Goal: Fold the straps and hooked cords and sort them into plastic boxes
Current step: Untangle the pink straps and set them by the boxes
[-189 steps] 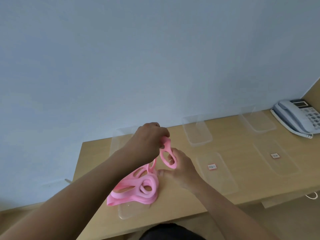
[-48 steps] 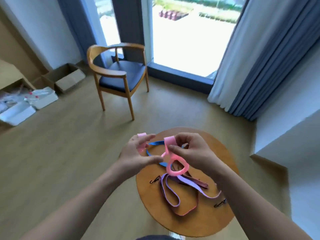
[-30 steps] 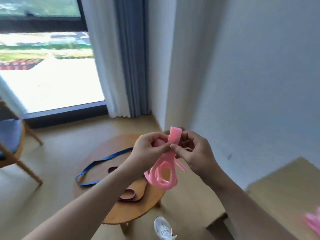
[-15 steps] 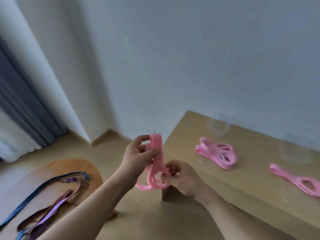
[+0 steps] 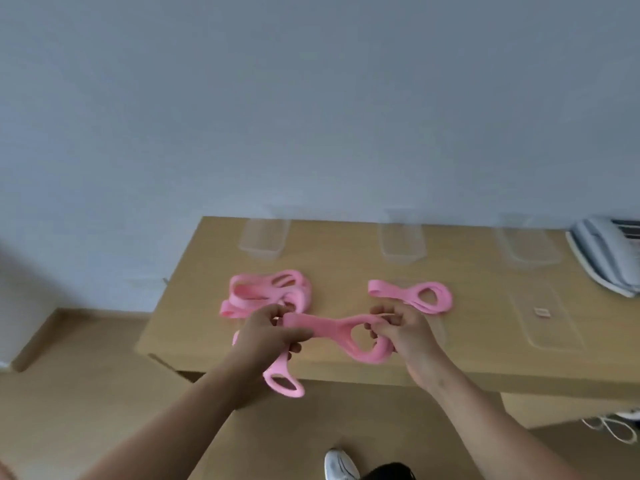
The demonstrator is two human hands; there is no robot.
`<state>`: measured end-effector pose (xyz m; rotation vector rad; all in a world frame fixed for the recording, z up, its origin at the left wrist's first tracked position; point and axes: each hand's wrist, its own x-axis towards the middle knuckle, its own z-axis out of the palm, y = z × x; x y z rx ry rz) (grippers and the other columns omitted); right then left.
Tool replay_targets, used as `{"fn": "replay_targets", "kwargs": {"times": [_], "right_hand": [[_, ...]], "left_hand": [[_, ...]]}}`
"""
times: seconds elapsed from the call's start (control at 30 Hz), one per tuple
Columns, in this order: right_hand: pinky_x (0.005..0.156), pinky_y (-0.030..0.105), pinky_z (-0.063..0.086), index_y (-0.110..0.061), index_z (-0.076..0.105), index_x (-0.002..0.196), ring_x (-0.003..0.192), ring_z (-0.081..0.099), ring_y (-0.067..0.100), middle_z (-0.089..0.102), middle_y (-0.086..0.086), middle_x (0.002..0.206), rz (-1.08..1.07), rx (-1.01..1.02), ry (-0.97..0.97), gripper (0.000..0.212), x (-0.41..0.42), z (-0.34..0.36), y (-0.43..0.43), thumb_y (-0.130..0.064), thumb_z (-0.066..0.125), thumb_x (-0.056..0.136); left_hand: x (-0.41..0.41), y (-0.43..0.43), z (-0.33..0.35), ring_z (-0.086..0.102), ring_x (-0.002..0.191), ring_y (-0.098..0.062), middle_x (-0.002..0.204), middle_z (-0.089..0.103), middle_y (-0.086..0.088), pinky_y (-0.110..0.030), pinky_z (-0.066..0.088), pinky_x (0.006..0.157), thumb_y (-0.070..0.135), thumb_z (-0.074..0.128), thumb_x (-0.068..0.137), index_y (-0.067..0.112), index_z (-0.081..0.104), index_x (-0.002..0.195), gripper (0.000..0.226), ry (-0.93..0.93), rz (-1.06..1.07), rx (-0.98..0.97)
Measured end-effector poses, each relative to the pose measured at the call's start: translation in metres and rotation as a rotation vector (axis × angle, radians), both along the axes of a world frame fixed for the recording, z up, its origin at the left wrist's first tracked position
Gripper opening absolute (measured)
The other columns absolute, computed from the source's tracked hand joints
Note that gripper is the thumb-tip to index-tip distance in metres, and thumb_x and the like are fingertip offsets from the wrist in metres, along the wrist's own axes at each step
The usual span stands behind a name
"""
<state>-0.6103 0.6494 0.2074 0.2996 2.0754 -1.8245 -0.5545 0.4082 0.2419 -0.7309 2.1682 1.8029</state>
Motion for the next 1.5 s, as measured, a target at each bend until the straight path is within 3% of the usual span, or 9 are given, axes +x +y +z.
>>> {"fn": "replay_targets", "kwargs": {"times": [0.23, 0.4, 0.57, 0.7, 0.83, 1.03, 1.2, 1.33, 1.5], "right_hand": [[0.07, 0.025, 0.054, -0.017, 0.071, 0.09, 0.077, 0.066, 0.014, 0.07, 0.003, 0.088, -0.156, 0.131, 0.077, 0.023, -0.076, -0.029, 0.085, 0.002, 0.076, 0.078], [0.06, 0.016, 0.044, -0.022, 0.068, 0.086, 0.078, 0.061, 0.015, 0.065, -0.007, 0.083, -0.149, 0.352, 0.088, 0.022, -0.119, -0.045, 0.117, -0.001, 0.066, 0.08], [0.089, 0.028, 0.047, -0.02, 0.067, 0.119, 0.108, 0.059, 0.021, 0.066, -0.002, 0.118, 0.04, 0.8, 0.292, 0.038, -0.108, -0.045, 0.111, -0.01, 0.065, 0.083], [0.083, 0.017, 0.051, -0.036, 0.064, 0.122, 0.11, 0.06, 0.013, 0.061, -0.016, 0.115, 0.15, 0.385, 0.191, 0.054, -0.084, -0.031, 0.081, -0.002, 0.059, 0.081], [0.073, 0.016, 0.051, -0.04, 0.05, 0.135, 0.111, 0.06, 0.01, 0.053, -0.021, 0.123, 0.448, 0.305, 0.133, 0.063, -0.061, -0.028, 0.053, -0.005, 0.066, 0.085], [0.061, 0.004, 0.039, -0.037, 0.069, 0.08, 0.064, 0.058, -0.01, 0.066, -0.021, 0.071, 0.004, 0.132, 0.255, 0.026, -0.055, -0.016, 0.027, -0.012, 0.07, 0.089], [0.069, 0.01, 0.044, -0.025, 0.075, 0.09, 0.072, 0.06, -0.001, 0.072, -0.014, 0.082, -0.048, 0.109, 0.274, 0.002, -0.046, -0.004, 0.024, -0.024, 0.073, 0.09], [0.069, 0.009, 0.046, -0.029, 0.073, 0.089, 0.074, 0.062, -0.003, 0.072, -0.012, 0.083, -0.059, 0.088, 0.293, 0.011, -0.038, 0.0, 0.032, -0.018, 0.074, 0.088], [0.07, 0.013, 0.049, -0.016, 0.073, 0.093, 0.078, 0.064, 0.007, 0.071, -0.003, 0.087, -0.075, -0.06, 0.202, 0.011, -0.033, 0.005, 0.04, -0.006, 0.071, 0.089]], "left_hand": [[-0.079, 0.085, -0.012, 0.066, 0.063, -0.024, 0.092, 0.076, -0.017, -0.041, 0.057, 0.072, 0.006, 0.089, 0.076, 0.005, 0.064, 0.11, 0.042, -0.134, -0.118, 0.026], [-0.105, 0.108, -0.009, 0.069, 0.062, -0.025, 0.096, 0.074, -0.022, -0.044, 0.062, 0.072, 0.004, 0.073, 0.09, 0.011, 0.065, 0.11, 0.022, -0.17, -0.219, -0.142], [-0.109, 0.107, 0.016, 0.075, 0.089, -0.029, 0.103, 0.072, -0.012, -0.045, 0.061, 0.091, 0.002, 0.068, 0.089, 0.022, 0.064, 0.123, 0.039, -0.157, -0.462, -0.248], [-0.11, 0.104, 0.044, 0.071, 0.102, -0.031, 0.106, 0.072, -0.004, -0.045, 0.059, 0.097, 0.006, 0.078, 0.085, 0.027, 0.057, 0.141, 0.063, -0.102, -0.618, -0.321], [-0.112, 0.108, 0.073, 0.072, 0.098, -0.015, 0.104, 0.078, 0.002, -0.042, 0.057, 0.097, 0.012, 0.084, 0.079, 0.021, 0.064, 0.136, 0.061, 0.039, -0.794, -0.457], [-0.115, 0.104, 0.101, 0.067, 0.093, -0.005, 0.096, 0.076, 0.015, -0.033, 0.057, 0.087, 0.019, 0.086, 0.074, 0.027, 0.079, 0.107, 0.034, 0.255, -0.919, -0.642], [-0.118, 0.095, 0.101, 0.066, 0.093, -0.017, 0.094, 0.076, 0.006, -0.037, 0.056, 0.085, 0.022, 0.088, 0.072, 0.027, 0.079, 0.105, 0.035, 0.374, -0.846, -0.75], [-0.122, 0.093, 0.096, 0.063, 0.087, -0.011, 0.092, 0.069, 0.011, -0.028, 0.051, 0.073, 0.025, 0.089, 0.069, 0.039, 0.075, 0.091, 0.03, 0.476, -0.757, -0.673], [-0.123, 0.099, 0.095, 0.062, 0.099, -0.01, 0.099, 0.067, 0.016, -0.034, 0.054, 0.081, 0.022, 0.088, 0.07, 0.045, 0.062, 0.079, 0.035, 0.51, -0.797, -0.598]]}}
